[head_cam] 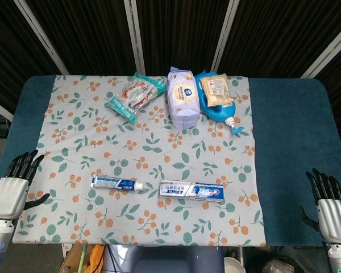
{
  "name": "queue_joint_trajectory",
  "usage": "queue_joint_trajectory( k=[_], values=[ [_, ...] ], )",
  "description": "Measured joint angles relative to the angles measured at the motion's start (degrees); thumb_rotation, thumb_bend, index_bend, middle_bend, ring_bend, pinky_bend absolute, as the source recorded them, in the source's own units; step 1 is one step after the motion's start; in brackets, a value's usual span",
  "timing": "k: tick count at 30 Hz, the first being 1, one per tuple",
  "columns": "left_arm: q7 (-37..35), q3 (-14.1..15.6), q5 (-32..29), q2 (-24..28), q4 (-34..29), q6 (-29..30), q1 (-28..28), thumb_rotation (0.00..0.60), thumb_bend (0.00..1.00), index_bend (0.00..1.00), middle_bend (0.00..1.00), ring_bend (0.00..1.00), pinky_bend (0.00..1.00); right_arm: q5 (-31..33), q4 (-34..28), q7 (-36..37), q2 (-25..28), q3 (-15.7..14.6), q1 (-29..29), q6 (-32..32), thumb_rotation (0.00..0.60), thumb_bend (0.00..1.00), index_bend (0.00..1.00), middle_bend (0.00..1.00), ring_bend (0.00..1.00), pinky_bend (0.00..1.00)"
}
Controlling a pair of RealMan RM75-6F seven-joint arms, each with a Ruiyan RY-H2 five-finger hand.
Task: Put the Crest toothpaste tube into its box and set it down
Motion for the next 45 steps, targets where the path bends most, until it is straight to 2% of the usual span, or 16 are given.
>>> queue_joint_trajectory(
  k=[7, 15, 18, 22, 29, 38, 45],
  values=[
    [-0.1, -0.1, -0.3, -0.1, 0.2, -0.4, -0.2, 0.600, 0.00, 0.00, 0.00, 0.02, 0.08, -3.3, -1.0, 2.3, 1.1, -1.1, 1.8, -2.5, 0.600, 0.34, 0.00, 0.00, 0.00, 0.03],
    [0.0, 0.0, 0.2, -0.2, 0.3, -0.4, -0.4, 0.600, 0.00, 0.00, 0.00, 0.02, 0.08, -9.9, -6.6, 7.4, 3.5, -1.9, 11.1, -13.3, 0.600, 0.34, 0.00, 0.00, 0.00, 0.03],
    [-0.2, 0.0, 0.0, -0.1, 0.2, -0.4, -0.3, 0.600, 0.00, 0.00, 0.00, 0.02, 0.08, -10.5, -8.3, 7.5, 3.3, -1.7, 14.3, -17.5, 0.600, 0.34, 0.00, 0.00, 0.00, 0.03],
    [-0.6, 0.0, -0.1, 0.1, 0.1, -0.6, -0.3, 0.600, 0.00, 0.00, 0.00, 0.02, 0.08, -9.9, -10.4, 6.4, 2.0, -1.2, 17.8, -22.6, 0.600, 0.34, 0.00, 0.06, 0.01, 0.04],
    [-1.7, 0.0, 0.1, 0.3, 0.3, -0.9, -0.7, 0.600, 0.00, 0.00, 0.00, 0.02, 0.08, -4.2, -12.8, 0.3, -4.0, 0.6, 22.0, -29.8, 0.600, 0.34, 0.00, 0.09, 0.05, 0.08],
    [-3.6, 0.1, 0.5, 0.5, 1.0, -0.9, -0.9, 0.600, 0.00, 0.00, 0.00, 0.02, 0.08, 6.1, -12.3, -9.6, -10.9, 3.4, 25.6, -34.3, 0.600, 0.34, 0.00, 0.09, 0.05, 0.08],
    [-4.3, 0.1, 0.3, 0.8, 0.9, -1.3, -1.1, 0.600, 0.00, 0.00, 0.00, 0.02, 0.08, 12.4, -10.5, -14.9, -15.2, 3.6, 27.3, -35.9, 0.600, 0.34, 0.00, 0.11, 0.07, 0.10]
  ],
)
